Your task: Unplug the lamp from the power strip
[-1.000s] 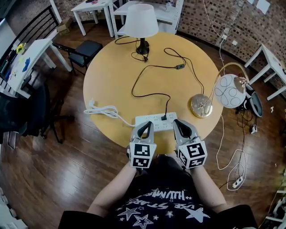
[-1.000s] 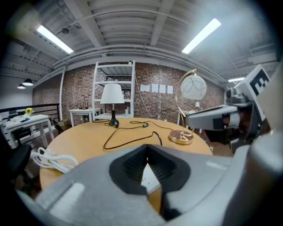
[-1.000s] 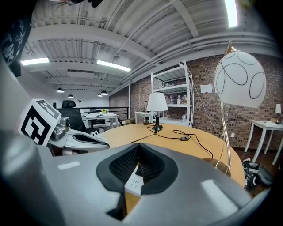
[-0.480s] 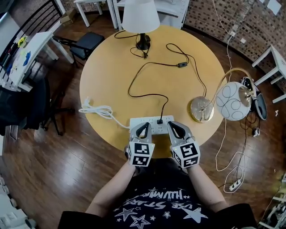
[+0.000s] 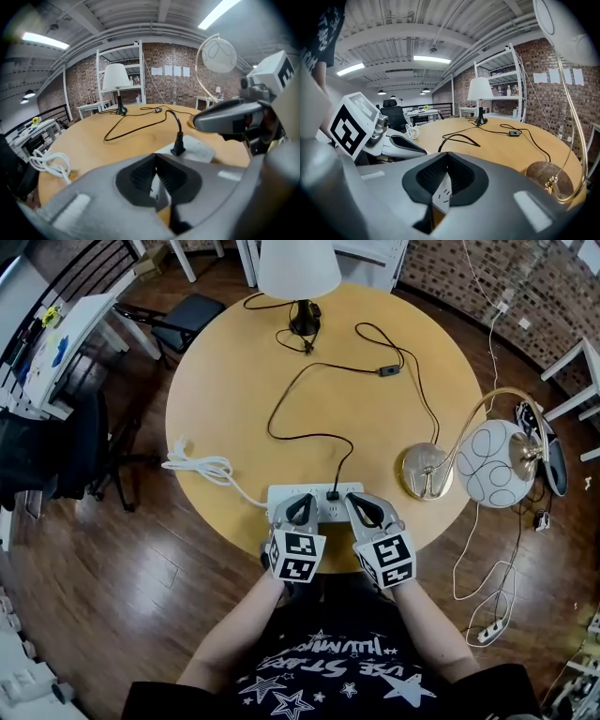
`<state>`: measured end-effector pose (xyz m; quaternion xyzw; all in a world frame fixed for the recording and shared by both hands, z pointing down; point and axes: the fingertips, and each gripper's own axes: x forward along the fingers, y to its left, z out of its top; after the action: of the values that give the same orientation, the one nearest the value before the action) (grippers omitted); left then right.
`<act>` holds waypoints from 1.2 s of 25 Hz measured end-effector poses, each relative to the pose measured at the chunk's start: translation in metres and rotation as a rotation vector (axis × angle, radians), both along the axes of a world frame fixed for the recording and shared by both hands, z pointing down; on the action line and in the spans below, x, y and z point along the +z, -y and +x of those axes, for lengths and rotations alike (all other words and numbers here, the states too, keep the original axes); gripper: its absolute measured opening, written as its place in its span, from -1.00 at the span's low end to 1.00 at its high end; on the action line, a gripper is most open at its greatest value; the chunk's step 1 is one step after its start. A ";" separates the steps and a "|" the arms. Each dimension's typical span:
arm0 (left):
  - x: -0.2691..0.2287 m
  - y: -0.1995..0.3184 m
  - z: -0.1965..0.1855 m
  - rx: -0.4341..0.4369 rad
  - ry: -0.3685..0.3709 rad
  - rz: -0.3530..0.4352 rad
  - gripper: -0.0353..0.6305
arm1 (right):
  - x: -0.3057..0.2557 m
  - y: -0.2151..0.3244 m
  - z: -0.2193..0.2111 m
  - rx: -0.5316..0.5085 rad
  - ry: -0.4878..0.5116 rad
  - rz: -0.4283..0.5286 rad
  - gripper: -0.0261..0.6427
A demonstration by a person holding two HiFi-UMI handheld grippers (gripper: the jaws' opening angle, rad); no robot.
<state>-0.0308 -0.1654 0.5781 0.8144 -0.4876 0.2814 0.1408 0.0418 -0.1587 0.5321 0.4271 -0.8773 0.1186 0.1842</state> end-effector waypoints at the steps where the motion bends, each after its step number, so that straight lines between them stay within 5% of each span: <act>1: 0.001 -0.001 0.001 0.007 0.012 -0.006 -0.88 | 0.000 0.001 0.000 -0.004 0.001 -0.003 -0.90; 8: 0.013 -0.007 0.001 0.003 0.086 -0.052 -0.88 | 0.009 -0.001 -0.006 -0.094 -0.027 -0.032 -0.90; 21: 0.013 -0.006 0.000 -0.010 0.066 -0.075 -0.88 | 0.027 -0.004 -0.016 -0.186 -0.057 -0.105 -0.89; 23: 0.013 -0.007 0.000 -0.010 0.067 -0.074 -0.88 | 0.030 -0.006 -0.021 -0.212 -0.059 -0.130 -0.55; 30: 0.013 -0.006 0.001 -0.009 0.065 -0.077 -0.88 | 0.033 0.003 -0.037 -0.246 -0.138 -0.123 -0.52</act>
<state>-0.0295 -0.1591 0.5911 0.7965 -0.4845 0.3257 0.1575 0.0045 -0.1618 0.5646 0.3117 -0.8992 0.1190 0.2832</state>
